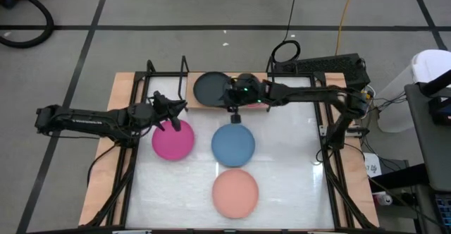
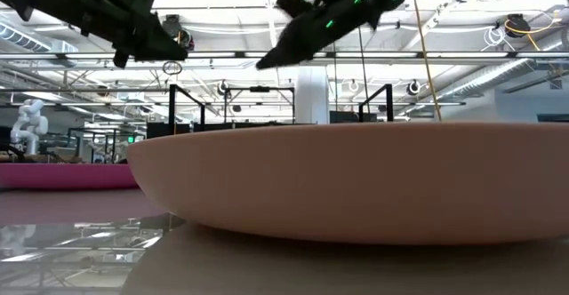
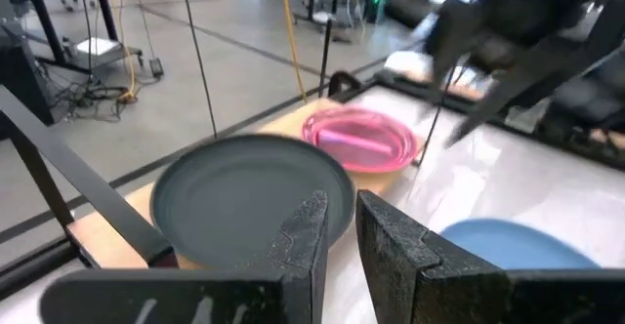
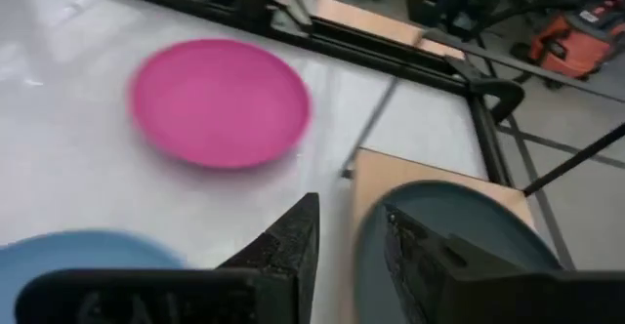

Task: Place and stack plates onto a shelf
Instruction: Stack the pink plate on the black plate

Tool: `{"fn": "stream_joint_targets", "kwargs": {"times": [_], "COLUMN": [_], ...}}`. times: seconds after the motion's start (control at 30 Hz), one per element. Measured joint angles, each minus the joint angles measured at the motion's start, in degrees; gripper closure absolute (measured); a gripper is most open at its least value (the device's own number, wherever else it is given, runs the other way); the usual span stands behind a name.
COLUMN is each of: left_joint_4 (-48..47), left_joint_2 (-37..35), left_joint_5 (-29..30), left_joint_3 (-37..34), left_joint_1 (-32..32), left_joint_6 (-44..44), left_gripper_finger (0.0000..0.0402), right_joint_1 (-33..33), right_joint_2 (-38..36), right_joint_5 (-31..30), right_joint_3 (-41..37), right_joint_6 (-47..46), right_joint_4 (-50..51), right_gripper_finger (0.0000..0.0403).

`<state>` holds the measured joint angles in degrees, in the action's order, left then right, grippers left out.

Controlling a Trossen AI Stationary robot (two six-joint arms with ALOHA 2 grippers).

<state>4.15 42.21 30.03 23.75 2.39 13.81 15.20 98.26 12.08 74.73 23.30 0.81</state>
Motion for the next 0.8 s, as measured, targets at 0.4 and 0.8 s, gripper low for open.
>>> {"fn": "stream_joint_targets", "kwargs": {"times": [0.4, 0.8], "left_joint_4": [-0.9, -37.7], "left_joint_2": [10.0, 27.4], "left_joint_5": [-0.6, -6.0], "left_joint_3": [4.2, 23.3], "left_joint_1": [-4.7, -10.0], "left_joint_6": [5.6, 20.8], "left_gripper_finger": [0.0339, 0.0339], "right_joint_1": [-11.9, -14.0], "right_joint_2": [-26.8, -45.9], "right_joint_5": [-14.8, -21.3], "right_joint_3": [-28.8, -49.4], "right_joint_6": [-0.6, -1.3], "right_joint_4": [-14.1, -35.1], "right_gripper_finger": [0.0321, 0.0321]}}
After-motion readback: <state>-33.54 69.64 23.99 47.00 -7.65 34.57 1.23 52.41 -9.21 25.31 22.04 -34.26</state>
